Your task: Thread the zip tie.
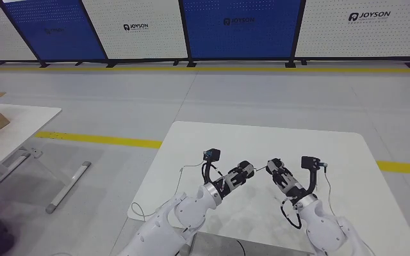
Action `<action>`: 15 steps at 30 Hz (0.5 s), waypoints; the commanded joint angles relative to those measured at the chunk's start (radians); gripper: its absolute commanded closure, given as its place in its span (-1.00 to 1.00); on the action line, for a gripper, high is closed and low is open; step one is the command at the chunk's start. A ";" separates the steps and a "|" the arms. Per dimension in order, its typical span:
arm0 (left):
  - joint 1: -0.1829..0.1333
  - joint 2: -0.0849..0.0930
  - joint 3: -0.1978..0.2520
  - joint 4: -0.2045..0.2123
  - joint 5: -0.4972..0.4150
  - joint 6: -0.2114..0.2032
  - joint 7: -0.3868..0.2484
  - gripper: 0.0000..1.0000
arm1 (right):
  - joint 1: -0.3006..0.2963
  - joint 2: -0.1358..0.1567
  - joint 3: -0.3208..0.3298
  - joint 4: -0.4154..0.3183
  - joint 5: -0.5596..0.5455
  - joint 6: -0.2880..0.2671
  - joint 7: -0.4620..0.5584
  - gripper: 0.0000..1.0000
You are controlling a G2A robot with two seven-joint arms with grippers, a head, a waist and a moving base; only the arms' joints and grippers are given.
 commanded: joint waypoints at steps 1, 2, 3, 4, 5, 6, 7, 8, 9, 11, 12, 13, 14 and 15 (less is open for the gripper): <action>0.000 0.000 0.000 0.000 0.000 0.000 0.001 1.00 | -0.003 0.000 0.003 -0.003 -0.002 0.000 -0.002 1.00; 0.001 -0.001 0.001 0.001 0.001 -0.001 0.003 1.00 | -0.005 0.000 0.005 -0.005 -0.002 0.000 -0.002 1.00; 0.000 -0.001 0.002 0.003 0.004 0.000 0.003 1.00 | -0.008 0.000 0.007 -0.008 -0.002 0.000 -0.004 1.00; -0.001 -0.001 0.002 0.005 0.008 0.002 0.003 1.00 | -0.010 0.000 0.009 -0.010 -0.002 0.000 -0.006 1.00; -0.002 -0.001 0.003 0.005 0.011 0.003 0.002 1.00 | -0.012 0.000 0.011 -0.012 -0.003 0.000 -0.007 1.00; -0.002 -0.001 0.003 0.005 0.013 0.005 0.002 1.00 | -0.015 0.000 0.014 -0.015 -0.003 -0.001 -0.008 1.00; -0.002 -0.001 0.003 0.006 0.016 0.007 0.001 1.00 | -0.017 0.001 0.016 -0.017 -0.004 -0.001 -0.010 1.00; -0.002 -0.001 0.003 0.005 0.019 0.009 0.001 1.00 | -0.019 0.001 0.018 -0.020 -0.004 -0.001 -0.011 1.00; -0.002 -0.002 0.003 0.004 0.020 0.010 0.000 1.00 | -0.021 0.001 0.020 -0.022 -0.005 -0.001 -0.011 1.00; -0.002 -0.002 0.002 0.004 0.022 0.010 -0.001 1.00 | -0.023 0.001 0.021 -0.024 -0.006 -0.001 -0.010 1.00; -0.002 -0.002 0.002 0.004 0.022 0.010 -0.002 1.00 | -0.024 0.000 0.021 -0.024 -0.008 -0.001 -0.010 1.00; -0.001 -0.002 0.001 0.003 0.023 0.009 -0.003 1.00 | -0.025 0.000 0.021 -0.025 -0.010 -0.001 -0.009 1.00; -0.001 -0.002 0.001 0.003 0.022 0.008 -0.005 1.00 | -0.025 0.000 0.020 -0.025 -0.011 -0.001 -0.009 1.00; -0.001 -0.002 0.001 0.003 0.021 0.007 -0.006 1.00 | -0.025 0.000 0.019 -0.025 -0.010 -0.001 -0.008 1.00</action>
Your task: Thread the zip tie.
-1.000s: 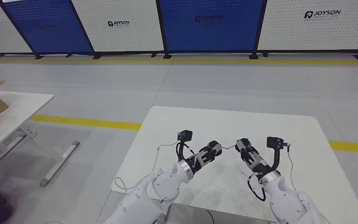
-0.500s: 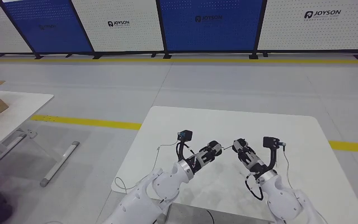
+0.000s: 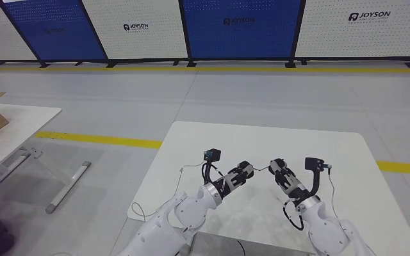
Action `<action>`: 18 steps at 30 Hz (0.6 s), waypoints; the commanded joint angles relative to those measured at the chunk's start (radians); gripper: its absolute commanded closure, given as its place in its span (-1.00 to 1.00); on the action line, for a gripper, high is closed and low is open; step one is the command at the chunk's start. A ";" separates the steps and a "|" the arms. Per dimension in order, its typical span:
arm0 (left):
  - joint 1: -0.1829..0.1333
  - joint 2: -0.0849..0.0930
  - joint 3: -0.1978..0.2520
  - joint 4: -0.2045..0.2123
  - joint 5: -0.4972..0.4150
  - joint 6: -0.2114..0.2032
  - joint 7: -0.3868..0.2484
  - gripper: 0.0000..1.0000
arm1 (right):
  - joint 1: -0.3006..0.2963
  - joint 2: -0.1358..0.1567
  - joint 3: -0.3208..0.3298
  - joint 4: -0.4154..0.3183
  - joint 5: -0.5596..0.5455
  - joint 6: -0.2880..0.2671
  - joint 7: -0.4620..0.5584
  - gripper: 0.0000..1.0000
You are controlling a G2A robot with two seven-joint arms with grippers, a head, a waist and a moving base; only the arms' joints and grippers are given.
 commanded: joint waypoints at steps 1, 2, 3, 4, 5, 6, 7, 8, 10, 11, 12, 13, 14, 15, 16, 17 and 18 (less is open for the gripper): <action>0.001 0.000 0.000 0.000 -0.003 -0.003 -0.003 1.00 | 0.000 -0.001 -0.001 0.002 0.001 0.000 0.002 1.00; 0.001 0.000 -0.001 0.000 -0.006 -0.004 -0.004 1.00 | 0.001 -0.001 -0.002 0.003 0.002 -0.001 0.003 1.00; 0.001 -0.001 -0.001 0.000 -0.007 -0.006 -0.006 1.00 | 0.002 -0.001 -0.003 0.005 0.003 -0.001 0.005 1.00; 0.001 -0.001 -0.001 0.001 -0.008 -0.007 -0.007 1.00 | 0.003 -0.002 -0.003 0.007 0.004 -0.003 0.007 1.00; 0.002 -0.001 -0.001 0.001 -0.013 -0.009 -0.008 1.00 | 0.005 -0.002 -0.004 0.009 0.006 -0.005 0.008 1.00; 0.002 -0.001 -0.001 0.001 -0.015 -0.011 -0.010 1.00 | 0.005 -0.003 -0.005 0.010 0.007 -0.008 0.008 1.00; 0.002 -0.001 -0.002 0.001 -0.018 -0.012 -0.011 1.00 | 0.006 -0.003 -0.006 0.012 0.010 -0.011 0.008 1.00; 0.003 -0.001 -0.003 0.001 -0.019 -0.013 -0.012 1.00 | 0.008 -0.003 -0.006 0.015 0.012 -0.014 0.010 1.00; 0.003 -0.002 -0.004 0.000 -0.021 -0.014 -0.011 1.00 | 0.012 -0.004 -0.008 0.019 0.015 -0.013 0.014 1.00; 0.003 -0.002 -0.004 -0.001 -0.023 -0.013 -0.009 1.00 | 0.013 -0.005 -0.009 0.021 0.017 -0.012 0.016 1.00; 0.004 -0.002 -0.005 -0.001 -0.027 -0.013 -0.007 1.00 | 0.015 -0.005 -0.008 0.024 0.022 -0.009 0.018 1.00; 0.004 -0.003 -0.005 -0.001 -0.030 -0.012 -0.005 1.00 | 0.017 -0.006 -0.008 0.025 0.028 -0.008 0.021 1.00; 0.004 -0.003 -0.005 -0.001 -0.031 -0.012 -0.005 1.00 | 0.018 -0.006 -0.007 0.027 0.035 -0.009 0.024 1.00; 0.003 -0.003 -0.005 0.002 -0.032 -0.010 -0.005 1.00 | 0.020 -0.006 -0.005 0.030 0.042 -0.010 0.029 1.00; 0.001 -0.004 -0.006 0.007 -0.035 -0.007 -0.004 1.00 | 0.021 -0.006 -0.004 0.033 0.046 -0.011 0.031 1.00; 0.000 -0.005 -0.006 0.009 -0.038 -0.004 -0.002 1.00 | 0.022 -0.006 -0.002 0.035 0.049 -0.011 0.034 1.00; -0.002 -0.005 -0.006 0.011 -0.040 -0.003 -0.002 1.00 | 0.023 -0.007 -0.001 0.036 0.052 -0.011 0.035 1.00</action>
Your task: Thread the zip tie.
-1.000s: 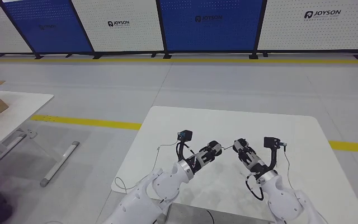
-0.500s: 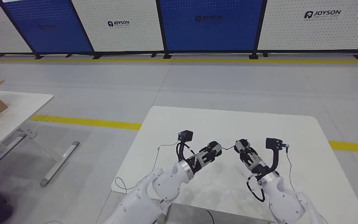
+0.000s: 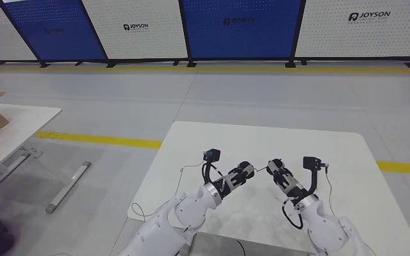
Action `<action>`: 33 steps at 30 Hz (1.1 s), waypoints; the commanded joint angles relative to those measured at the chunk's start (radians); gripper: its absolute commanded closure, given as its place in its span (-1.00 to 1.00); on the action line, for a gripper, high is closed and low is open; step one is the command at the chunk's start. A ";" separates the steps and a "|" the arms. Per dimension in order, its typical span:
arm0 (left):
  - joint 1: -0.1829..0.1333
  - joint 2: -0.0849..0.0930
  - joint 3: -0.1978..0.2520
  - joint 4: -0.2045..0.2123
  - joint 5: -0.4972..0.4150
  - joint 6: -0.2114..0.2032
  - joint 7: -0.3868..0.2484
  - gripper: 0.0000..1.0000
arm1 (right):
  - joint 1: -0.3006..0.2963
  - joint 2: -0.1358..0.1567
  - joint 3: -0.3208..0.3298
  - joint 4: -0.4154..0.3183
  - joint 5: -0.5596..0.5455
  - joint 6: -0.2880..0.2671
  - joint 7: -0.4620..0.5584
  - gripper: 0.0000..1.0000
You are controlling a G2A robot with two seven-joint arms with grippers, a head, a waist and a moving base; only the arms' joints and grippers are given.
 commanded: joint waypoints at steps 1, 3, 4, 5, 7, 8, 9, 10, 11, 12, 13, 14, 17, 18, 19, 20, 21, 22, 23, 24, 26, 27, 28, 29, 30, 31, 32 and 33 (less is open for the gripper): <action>-0.002 -0.001 0.000 0.004 -0.004 0.003 0.002 1.00 | 0.001 0.000 0.001 0.003 0.005 0.000 0.002 1.00; -0.003 -0.002 0.000 0.005 -0.004 0.004 0.005 1.00 | 0.002 -0.001 0.002 0.004 0.011 -0.002 0.001 1.00; -0.003 -0.002 0.000 0.005 -0.004 0.005 0.006 1.00 | 0.002 -0.001 0.002 0.005 0.013 -0.004 0.001 1.00; -0.003 -0.002 0.000 0.005 -0.004 0.006 0.008 1.00 | 0.003 -0.002 0.003 0.005 0.014 -0.005 0.000 1.00; -0.004 -0.003 -0.001 0.005 -0.004 0.007 0.008 1.00 | 0.002 -0.002 0.003 0.006 0.016 -0.009 -0.003 1.00; -0.004 -0.003 -0.001 0.005 -0.004 0.008 0.008 1.00 | 0.002 -0.002 0.003 0.007 0.016 -0.010 -0.004 1.00; -0.005 -0.003 -0.001 0.006 -0.004 0.009 0.008 1.00 | 0.002 -0.002 0.004 0.007 0.016 -0.011 -0.004 1.00; -0.007 -0.004 -0.001 0.007 -0.005 0.010 0.008 1.00 | 0.002 -0.003 0.005 0.007 0.017 -0.012 -0.004 1.00; -0.007 -0.004 -0.001 0.008 -0.006 0.010 0.008 1.00 | 0.002 -0.003 0.005 0.008 0.017 -0.012 -0.004 1.00; -0.008 -0.005 -0.001 0.009 -0.006 0.012 0.009 1.00 | 0.002 -0.003 0.006 0.008 0.018 -0.012 -0.004 1.00; -0.008 -0.005 0.000 0.009 -0.006 0.013 0.009 1.00 | 0.002 -0.003 0.007 0.008 0.018 -0.013 -0.004 0.96; -0.009 -0.005 0.000 0.010 -0.006 0.014 0.009 1.00 | 0.001 -0.003 0.008 0.008 0.019 -0.013 -0.004 0.96; -0.011 -0.007 0.000 0.012 -0.008 0.020 0.011 1.00 | 0.000 -0.003 0.009 0.008 0.019 -0.013 -0.003 0.88; -0.011 -0.007 -0.001 0.013 -0.010 0.021 0.012 1.00 | 0.000 -0.003 0.009 0.008 0.019 -0.014 -0.003 0.88; -0.012 -0.007 -0.001 0.013 -0.011 0.022 0.013 1.00 | -0.001 -0.003 0.010 0.008 0.019 -0.014 -0.003 0.88; -0.012 -0.008 -0.001 0.013 -0.011 0.023 0.014 1.00 | -0.002 -0.003 0.010 0.007 0.019 -0.015 -0.002 0.88; -0.012 -0.008 0.000 0.013 -0.012 0.024 0.014 1.00 | -0.003 -0.003 0.011 0.007 0.019 -0.016 0.000 0.90; -0.012 -0.008 0.000 0.014 -0.012 0.024 0.015 1.00 | -0.003 -0.003 0.011 0.007 0.020 -0.017 0.001 0.90; -0.012 -0.009 -0.001 0.014 -0.013 0.024 0.016 1.00 | -0.004 -0.003 0.012 0.007 0.021 -0.017 0.003 0.88; -0.012 -0.009 -0.001 0.014 -0.012 0.024 0.017 1.00 | -0.005 -0.003 0.013 0.006 0.022 -0.018 0.004 0.88; -0.012 -0.010 -0.001 0.014 -0.012 0.024 0.019 1.00 | -0.006 -0.003 0.013 0.006 0.022 -0.018 0.008 0.90; -0.012 -0.010 -0.001 0.014 -0.012 0.024 0.020 1.00 | -0.006 -0.003 0.014 0.005 0.021 -0.019 0.009 0.88; -0.012 -0.010 -0.001 0.014 -0.012 0.024 0.021 1.00 | -0.007 -0.003 0.014 0.005 0.020 -0.018 0.010 0.88; -0.012 -0.010 -0.001 0.014 -0.012 0.024 0.021 1.00 | -0.007 -0.003 0.015 0.005 0.020 -0.018 0.012 0.88; -0.011 -0.010 -0.002 0.014 -0.011 0.023 0.021 1.00 | -0.007 -0.003 0.015 0.004 0.019 -0.018 0.013 0.86; -0.011 -0.011 -0.002 0.014 -0.011 0.023 0.021 1.00 | -0.007 -0.003 0.015 0.004 0.019 -0.018 0.014 0.84; -0.011 -0.011 -0.003 0.014 -0.011 0.023 0.021 1.00 | -0.007 -0.003 0.015 0.004 0.019 -0.018 0.015 0.80; -0.011 -0.011 -0.003 0.014 -0.011 0.023 0.021 1.00 | -0.007 -0.003 0.015 0.004 0.019 -0.018 0.016 0.80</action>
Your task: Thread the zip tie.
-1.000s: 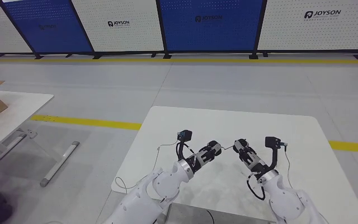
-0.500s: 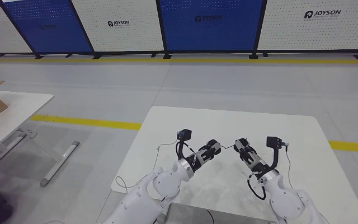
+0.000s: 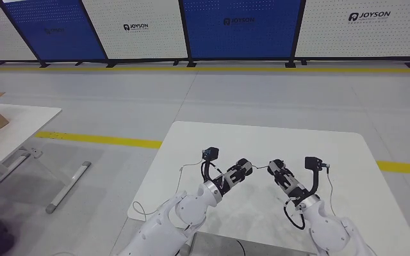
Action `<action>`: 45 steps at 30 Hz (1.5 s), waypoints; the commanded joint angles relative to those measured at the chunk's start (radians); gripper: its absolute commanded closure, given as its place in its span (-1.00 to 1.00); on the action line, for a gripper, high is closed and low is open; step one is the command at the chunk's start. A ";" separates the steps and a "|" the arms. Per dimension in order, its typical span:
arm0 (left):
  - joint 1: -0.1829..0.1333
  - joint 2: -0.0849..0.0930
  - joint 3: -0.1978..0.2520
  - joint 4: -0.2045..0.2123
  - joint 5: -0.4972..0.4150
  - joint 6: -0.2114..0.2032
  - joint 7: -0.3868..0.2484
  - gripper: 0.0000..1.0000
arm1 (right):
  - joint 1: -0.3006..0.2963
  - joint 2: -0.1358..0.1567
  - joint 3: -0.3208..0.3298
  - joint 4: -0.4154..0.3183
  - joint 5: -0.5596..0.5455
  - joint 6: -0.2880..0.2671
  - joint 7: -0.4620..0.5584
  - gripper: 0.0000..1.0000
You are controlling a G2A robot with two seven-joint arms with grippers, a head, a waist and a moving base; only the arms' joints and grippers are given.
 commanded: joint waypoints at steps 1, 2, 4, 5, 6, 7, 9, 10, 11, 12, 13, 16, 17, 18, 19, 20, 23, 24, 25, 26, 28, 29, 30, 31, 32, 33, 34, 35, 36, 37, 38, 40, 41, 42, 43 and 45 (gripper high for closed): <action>0.000 0.000 -0.001 0.000 0.000 0.000 -0.001 1.00 | 0.000 0.000 0.000 0.000 0.000 0.000 0.001 0.78; 0.000 0.000 -0.001 -0.001 0.000 -0.001 -0.001 1.00 | 0.000 0.000 0.000 0.000 0.001 0.000 0.001 0.72; 0.001 -0.001 -0.002 -0.001 0.000 -0.001 -0.002 1.00 | 0.001 -0.001 -0.001 0.001 0.003 0.000 0.001 0.70; 0.001 -0.001 -0.003 0.000 0.000 -0.001 -0.002 1.00 | 0.001 -0.001 -0.001 0.001 0.002 0.001 0.001 0.70; 0.002 -0.001 -0.004 0.000 -0.001 -0.001 -0.003 1.00 | 0.002 -0.001 -0.002 0.001 0.001 0.001 0.001 0.70; 0.002 -0.001 -0.004 -0.001 0.000 -0.002 -0.003 1.00 | 0.002 -0.001 -0.002 0.002 0.000 0.002 0.002 0.68; 0.003 -0.001 -0.005 -0.001 0.000 -0.002 -0.003 1.00 | 0.003 -0.002 -0.004 0.002 -0.002 0.002 0.002 0.70; 0.003 -0.001 -0.006 0.000 0.000 -0.003 -0.004 1.00 | 0.003 -0.002 -0.005 0.002 -0.004 0.002 0.004 0.70; 0.003 -0.001 -0.006 0.000 0.001 -0.003 -0.004 1.00 | 0.003 -0.002 -0.006 0.002 -0.006 0.002 0.006 0.70; 0.004 -0.001 -0.007 0.000 0.002 -0.003 -0.004 1.00 | 0.003 -0.002 -0.008 0.002 -0.009 0.003 0.008 0.70; 0.004 -0.001 -0.007 -0.001 0.003 -0.003 -0.004 1.00 | 0.004 -0.002 -0.009 0.002 -0.011 0.003 0.012 0.68; 0.005 -0.001 -0.009 -0.001 0.006 -0.004 -0.004 1.00 | 0.007 -0.002 -0.014 0.002 -0.018 0.004 0.025 0.62; 0.005 -0.001 -0.009 -0.001 0.007 -0.004 -0.003 1.00 | 0.008 -0.002 -0.015 0.002 -0.020 0.005 0.029 0.60; 0.006 -0.001 -0.009 -0.002 0.008 -0.004 -0.003 1.00 | 0.009 -0.002 -0.016 0.003 -0.021 0.006 0.032 0.58; 0.006 -0.002 -0.009 -0.002 0.009 -0.003 -0.003 1.00 | 0.009 -0.002 -0.017 0.003 -0.022 0.006 0.036 0.56; 0.006 -0.002 -0.010 -0.002 0.010 -0.003 -0.003 1.00 | 0.010 -0.002 -0.017 0.004 -0.023 0.007 0.038 0.56; 0.006 -0.002 -0.010 -0.001 0.013 -0.002 -0.002 1.00 | 0.009 -0.002 -0.017 0.003 -0.027 0.006 0.044 0.56; 0.006 -0.002 -0.011 -0.001 0.014 -0.002 -0.001 1.00 | 0.008 -0.002 -0.017 0.002 -0.028 0.007 0.045 0.58; 0.006 -0.003 -0.011 -0.001 0.014 -0.002 0.000 1.00 | 0.007 -0.001 -0.016 0.001 -0.029 0.007 0.045 0.60; 0.006 -0.003 -0.011 -0.001 0.015 -0.002 0.001 1.00 | 0.006 -0.001 -0.015 0.000 -0.030 0.007 0.046 0.68; 0.006 -0.003 -0.012 -0.002 0.015 -0.002 0.003 1.00 | 0.003 -0.001 -0.013 -0.002 -0.031 0.006 0.045 0.84; 0.006 -0.003 -0.012 -0.003 0.016 -0.002 0.005 1.00 | 0.002 -0.001 -0.011 -0.003 -0.031 0.006 0.044 0.92; 0.006 -0.004 -0.013 -0.003 0.016 -0.002 0.006 1.00 | 0.001 0.000 -0.010 -0.004 -0.031 0.006 0.044 1.00; 0.006 -0.004 -0.013 -0.003 0.017 -0.002 0.006 1.00 | 0.000 0.000 -0.009 -0.004 -0.030 0.006 0.044 1.00; 0.006 -0.004 -0.013 -0.003 0.017 -0.002 0.006 1.00 | -0.001 0.000 -0.009 -0.005 -0.029 0.006 0.046 1.00; 0.006 -0.004 -0.013 -0.003 0.019 -0.002 0.006 1.00 | 0.000 0.000 -0.009 -0.005 -0.029 0.007 0.048 1.00; 0.005 -0.004 -0.012 -0.003 0.021 -0.002 0.002 1.00 | 0.001 0.000 -0.008 -0.005 -0.030 0.008 0.050 1.00; 0.004 -0.004 -0.011 -0.003 0.024 -0.003 -0.001 1.00 | 0.002 0.000 -0.009 -0.006 -0.031 0.010 0.051 1.00; 0.004 -0.004 -0.009 -0.003 0.026 -0.005 -0.005 1.00 | 0.003 -0.001 -0.011 -0.006 -0.032 0.011 0.052 1.00; 0.004 -0.004 -0.007 -0.003 0.029 -0.008 -0.011 1.00 | 0.005 -0.001 -0.012 -0.007 -0.033 0.012 0.053 1.00; 0.004 -0.004 -0.005 -0.005 0.028 -0.012 -0.017 1.00 | 0.006 -0.001 -0.013 -0.007 -0.033 0.013 0.055 1.00; 0.006 -0.004 -0.005 -0.008 0.027 -0.017 -0.025 1.00 | 0.011 -0.001 -0.016 -0.005 -0.036 0.014 0.064 1.00; 0.006 -0.004 -0.006 -0.009 0.029 -0.018 -0.026 1.00 | 0.014 -0.001 -0.019 -0.004 -0.040 0.016 0.070 1.00; 0.007 -0.003 -0.006 -0.009 0.031 -0.020 -0.027 1.00 | 0.018 -0.001 -0.021 -0.002 -0.044 0.017 0.076 1.00; 0.007 -0.003 -0.007 -0.010 0.034 -0.023 -0.030 1.00 | 0.021 -0.002 -0.024 0.000 -0.046 0.019 0.081 1.00; 0.007 -0.003 -0.008 -0.009 0.039 -0.026 -0.032 1.00 | 0.026 -0.002 -0.029 0.003 -0.049 0.023 0.090 1.00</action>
